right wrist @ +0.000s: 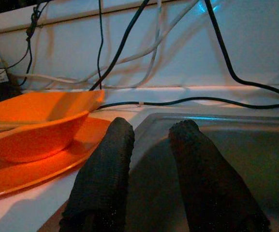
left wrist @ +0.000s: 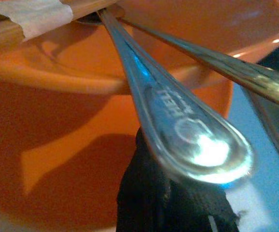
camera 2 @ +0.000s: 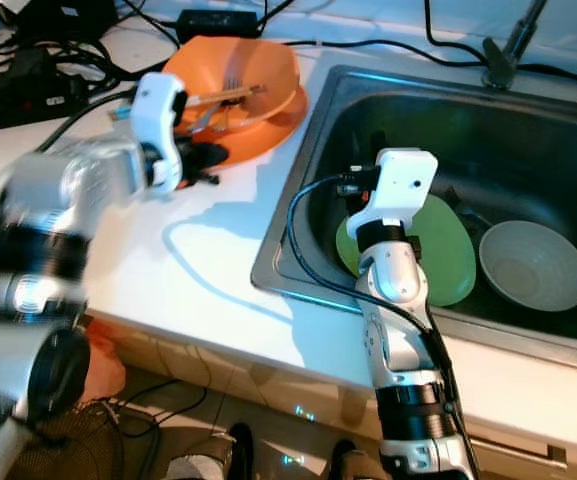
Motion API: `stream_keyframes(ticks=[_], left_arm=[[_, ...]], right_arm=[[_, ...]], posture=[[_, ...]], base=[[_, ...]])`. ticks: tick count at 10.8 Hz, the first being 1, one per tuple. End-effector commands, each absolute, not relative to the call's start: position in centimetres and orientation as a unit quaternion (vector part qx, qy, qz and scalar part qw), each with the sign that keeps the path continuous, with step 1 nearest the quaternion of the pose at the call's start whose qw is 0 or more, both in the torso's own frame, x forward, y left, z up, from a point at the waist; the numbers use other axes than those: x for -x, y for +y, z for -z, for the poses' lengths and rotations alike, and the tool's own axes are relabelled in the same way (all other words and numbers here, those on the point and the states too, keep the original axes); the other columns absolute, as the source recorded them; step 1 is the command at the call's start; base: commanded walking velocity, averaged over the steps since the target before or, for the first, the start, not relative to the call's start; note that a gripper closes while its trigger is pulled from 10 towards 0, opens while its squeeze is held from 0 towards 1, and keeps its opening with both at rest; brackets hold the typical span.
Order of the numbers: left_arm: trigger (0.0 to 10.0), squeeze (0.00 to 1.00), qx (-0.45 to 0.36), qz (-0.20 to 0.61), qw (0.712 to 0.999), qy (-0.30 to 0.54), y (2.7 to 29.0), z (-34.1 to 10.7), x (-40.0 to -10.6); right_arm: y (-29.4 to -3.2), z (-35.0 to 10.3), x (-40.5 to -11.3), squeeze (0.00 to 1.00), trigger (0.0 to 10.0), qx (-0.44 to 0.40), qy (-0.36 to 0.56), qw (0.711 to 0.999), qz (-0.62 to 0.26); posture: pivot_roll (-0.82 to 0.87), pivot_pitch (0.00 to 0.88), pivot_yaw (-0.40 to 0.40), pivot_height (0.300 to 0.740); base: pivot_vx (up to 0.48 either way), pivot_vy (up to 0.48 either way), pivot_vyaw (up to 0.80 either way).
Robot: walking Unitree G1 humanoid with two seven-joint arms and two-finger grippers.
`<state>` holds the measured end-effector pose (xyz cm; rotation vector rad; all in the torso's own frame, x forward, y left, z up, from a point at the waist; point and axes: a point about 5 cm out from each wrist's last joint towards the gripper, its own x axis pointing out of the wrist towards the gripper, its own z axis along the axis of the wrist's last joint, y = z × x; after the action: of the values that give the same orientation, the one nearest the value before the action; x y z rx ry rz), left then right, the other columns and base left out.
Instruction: Kitchen organization
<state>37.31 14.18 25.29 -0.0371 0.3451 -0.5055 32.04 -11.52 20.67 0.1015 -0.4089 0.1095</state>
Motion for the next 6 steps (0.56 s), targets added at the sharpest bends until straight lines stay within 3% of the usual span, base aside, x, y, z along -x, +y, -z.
stream_keyframes(ticks=[1, 6], left_arm=[[10.0, 0.00, 0.023, 0.239, 0.952, 0.188, 14.7, -24.7, -36.2], [10.0, 0.00, 0.026, 0.194, 0.962, 0.193, 15.8, -23.3, -29.1]], right_arm=[[-12.6, -18.1, -32.2, 0.00, 10.0, -0.048, -0.156, 0.986, -0.038], [-12.2, -18.5, -33.3, 0.00, 10.0, -0.046, -0.159, 0.984, -0.062]], posture=[[0.24, 0.215, 0.068, 0.740], [0.31, 0.204, 0.014, 0.740]], base=[[0.000, 0.000, 0.00], [0.000, 0.000, 0.00]])
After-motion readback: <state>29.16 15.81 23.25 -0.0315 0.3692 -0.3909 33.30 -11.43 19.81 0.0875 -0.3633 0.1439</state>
